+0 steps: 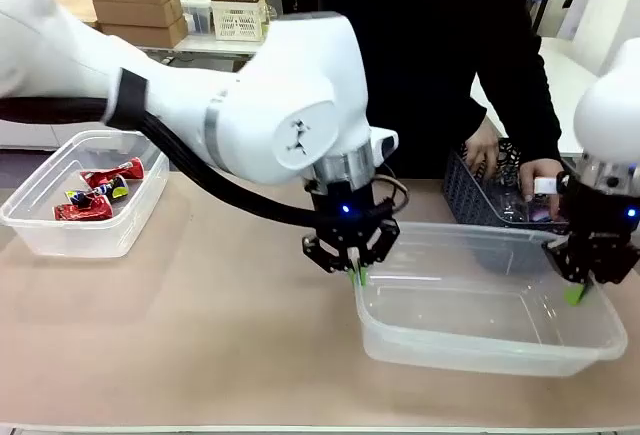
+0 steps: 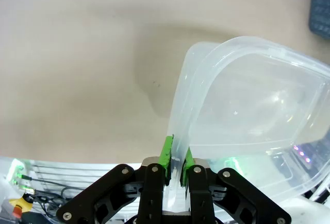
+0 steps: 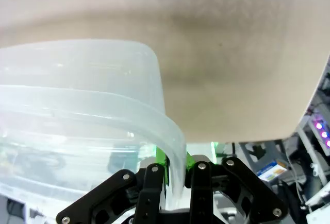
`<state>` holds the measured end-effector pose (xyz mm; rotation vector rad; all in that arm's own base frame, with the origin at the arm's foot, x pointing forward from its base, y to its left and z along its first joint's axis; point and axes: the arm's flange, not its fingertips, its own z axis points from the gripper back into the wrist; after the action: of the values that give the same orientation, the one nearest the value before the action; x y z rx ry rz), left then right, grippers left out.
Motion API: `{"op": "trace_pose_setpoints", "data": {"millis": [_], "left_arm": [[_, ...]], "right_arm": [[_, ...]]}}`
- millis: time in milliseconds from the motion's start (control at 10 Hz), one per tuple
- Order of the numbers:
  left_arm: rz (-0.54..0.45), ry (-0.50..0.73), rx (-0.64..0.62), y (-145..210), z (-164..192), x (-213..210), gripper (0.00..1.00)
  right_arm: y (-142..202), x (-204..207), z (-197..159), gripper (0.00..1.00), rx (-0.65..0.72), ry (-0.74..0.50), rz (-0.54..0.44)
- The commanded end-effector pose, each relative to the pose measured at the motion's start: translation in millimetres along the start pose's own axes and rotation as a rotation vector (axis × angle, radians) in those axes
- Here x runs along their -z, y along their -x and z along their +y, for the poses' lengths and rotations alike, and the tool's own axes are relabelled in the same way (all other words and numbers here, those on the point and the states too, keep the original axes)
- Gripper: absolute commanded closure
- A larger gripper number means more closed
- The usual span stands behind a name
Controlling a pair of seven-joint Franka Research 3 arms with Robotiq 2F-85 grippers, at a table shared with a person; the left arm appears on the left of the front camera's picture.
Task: Sort the waste into each basket.
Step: Pick up the Organizing box on the right side of the table and lift it.
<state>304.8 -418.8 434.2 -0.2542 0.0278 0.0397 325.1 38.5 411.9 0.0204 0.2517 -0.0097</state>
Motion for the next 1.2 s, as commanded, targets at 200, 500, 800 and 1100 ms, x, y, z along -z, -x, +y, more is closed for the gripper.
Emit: {"op": "trace_pose_setpoints", "data": {"millis": [200,500,800,1100], "left_arm": [[-0.177,0.018,-0.137,8.4,85.6,-85.7,1.00],[-0.234,0.009,-0.239,-13.0,131.6,-126.6,1.00],[-0.153,0.002,-0.236,-51.4,158.4,-134.5,1.00],[-0.125,-0.016,-0.208,-44.4,163.6,-122.8,1.00]], "right_arm": [[-14.1,-91.4,61.6,1.00,0.002,-0.050,0.042],[-38.4,-114.4,142.1,1.00,-0.074,-0.029,0.078],[-39.0,-99.0,188.9,1.00,-0.064,-0.069,0.104],[-49.0,-67.7,176.8,1.00,0.132,-0.075,0.111]]}}
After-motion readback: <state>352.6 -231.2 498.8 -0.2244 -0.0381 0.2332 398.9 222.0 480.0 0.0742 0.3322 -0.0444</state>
